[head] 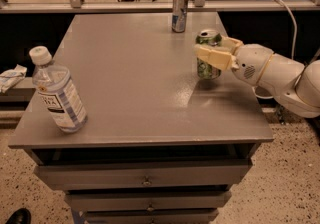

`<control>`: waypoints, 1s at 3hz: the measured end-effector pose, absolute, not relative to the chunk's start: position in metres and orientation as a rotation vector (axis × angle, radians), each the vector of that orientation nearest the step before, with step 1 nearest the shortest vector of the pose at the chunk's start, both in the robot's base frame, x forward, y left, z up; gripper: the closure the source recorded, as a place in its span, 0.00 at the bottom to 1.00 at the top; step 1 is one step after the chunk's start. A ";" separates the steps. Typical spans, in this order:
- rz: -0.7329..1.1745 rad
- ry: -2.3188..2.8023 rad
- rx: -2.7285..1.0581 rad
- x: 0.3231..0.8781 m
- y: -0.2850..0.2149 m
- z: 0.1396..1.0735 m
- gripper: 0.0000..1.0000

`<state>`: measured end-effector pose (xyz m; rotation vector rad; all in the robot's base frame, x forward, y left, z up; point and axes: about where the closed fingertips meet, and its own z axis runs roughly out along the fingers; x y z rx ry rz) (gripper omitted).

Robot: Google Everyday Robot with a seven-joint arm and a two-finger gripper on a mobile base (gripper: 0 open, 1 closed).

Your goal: Place green can upright

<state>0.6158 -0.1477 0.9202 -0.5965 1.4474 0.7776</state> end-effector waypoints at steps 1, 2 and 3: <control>0.822 1.402 -0.626 0.609 -0.146 0.917 0.77; 0.852 1.376 -0.660 0.603 -0.144 0.914 0.53; 0.871 1.360 -0.660 0.595 -0.144 0.907 0.30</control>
Offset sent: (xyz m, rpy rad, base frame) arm -0.0204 0.0003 -0.0119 0.0335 -0.0590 0.1317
